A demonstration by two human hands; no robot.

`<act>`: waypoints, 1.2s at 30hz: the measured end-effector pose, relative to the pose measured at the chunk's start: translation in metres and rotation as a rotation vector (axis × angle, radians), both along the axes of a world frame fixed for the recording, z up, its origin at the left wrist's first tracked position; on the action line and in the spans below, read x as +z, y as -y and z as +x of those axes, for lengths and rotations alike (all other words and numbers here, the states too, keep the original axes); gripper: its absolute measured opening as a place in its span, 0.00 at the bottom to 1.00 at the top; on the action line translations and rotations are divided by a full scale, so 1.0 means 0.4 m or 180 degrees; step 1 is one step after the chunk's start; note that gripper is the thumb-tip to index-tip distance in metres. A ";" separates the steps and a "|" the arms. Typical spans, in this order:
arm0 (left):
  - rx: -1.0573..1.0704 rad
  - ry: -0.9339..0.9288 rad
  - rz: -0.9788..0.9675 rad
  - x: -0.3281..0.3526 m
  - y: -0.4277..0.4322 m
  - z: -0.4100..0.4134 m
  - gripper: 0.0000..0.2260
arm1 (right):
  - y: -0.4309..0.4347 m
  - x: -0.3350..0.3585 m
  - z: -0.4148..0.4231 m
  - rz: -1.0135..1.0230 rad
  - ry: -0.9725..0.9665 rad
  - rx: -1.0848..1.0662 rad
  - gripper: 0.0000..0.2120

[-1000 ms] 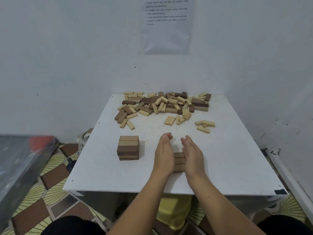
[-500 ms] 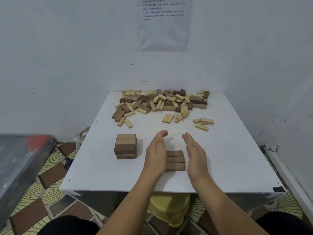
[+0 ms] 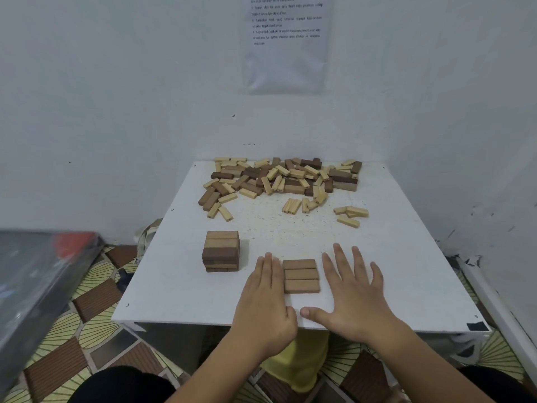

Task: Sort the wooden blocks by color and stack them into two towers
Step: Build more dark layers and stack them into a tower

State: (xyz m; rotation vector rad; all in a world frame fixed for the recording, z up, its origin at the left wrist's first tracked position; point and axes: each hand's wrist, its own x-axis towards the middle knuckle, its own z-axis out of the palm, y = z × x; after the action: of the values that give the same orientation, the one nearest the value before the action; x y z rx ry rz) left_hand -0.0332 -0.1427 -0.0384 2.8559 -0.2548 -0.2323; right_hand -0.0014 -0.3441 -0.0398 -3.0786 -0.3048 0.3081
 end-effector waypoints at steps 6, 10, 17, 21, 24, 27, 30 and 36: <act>0.0083 -0.0428 0.0390 0.027 0.012 0.036 0.39 | -0.030 0.003 0.008 -0.0027 0.0017 0.0084 0.59; 0.0131 -0.0516 0.0618 0.036 0.031 0.047 0.40 | -0.059 0.002 0.003 0.0011 0.0078 0.0077 0.62; 0.0021 -0.0474 0.0642 0.029 0.018 0.056 0.38 | -0.063 -0.006 -0.002 0.0063 0.0137 0.0082 0.63; -0.0029 -0.0467 0.0652 0.025 0.013 0.057 0.38 | -0.062 -0.007 -0.001 0.0075 0.0141 0.0071 0.62; -0.0040 -0.0470 0.0637 0.026 0.010 0.058 0.38 | -0.064 -0.007 0.000 0.0094 0.0141 0.0075 0.62; -0.0060 -0.0490 0.0617 0.027 0.009 0.059 0.38 | -0.065 -0.009 -0.001 0.0157 0.0171 0.0069 0.62; -0.0060 -0.0472 0.0627 0.028 0.010 0.058 0.38 | -0.064 -0.010 -0.003 0.0117 0.0150 0.0060 0.62; -0.0044 -0.0455 0.0519 0.029 0.009 0.055 0.39 | -0.062 0.000 -0.003 0.0095 0.0142 0.0039 0.60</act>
State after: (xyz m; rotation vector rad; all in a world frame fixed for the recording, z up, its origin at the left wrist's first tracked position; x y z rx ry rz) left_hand -0.0110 -0.1463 -0.0268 2.9801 -0.2371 -0.4784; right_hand -0.0025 -0.3192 -0.0396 -3.0587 -0.3269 0.2335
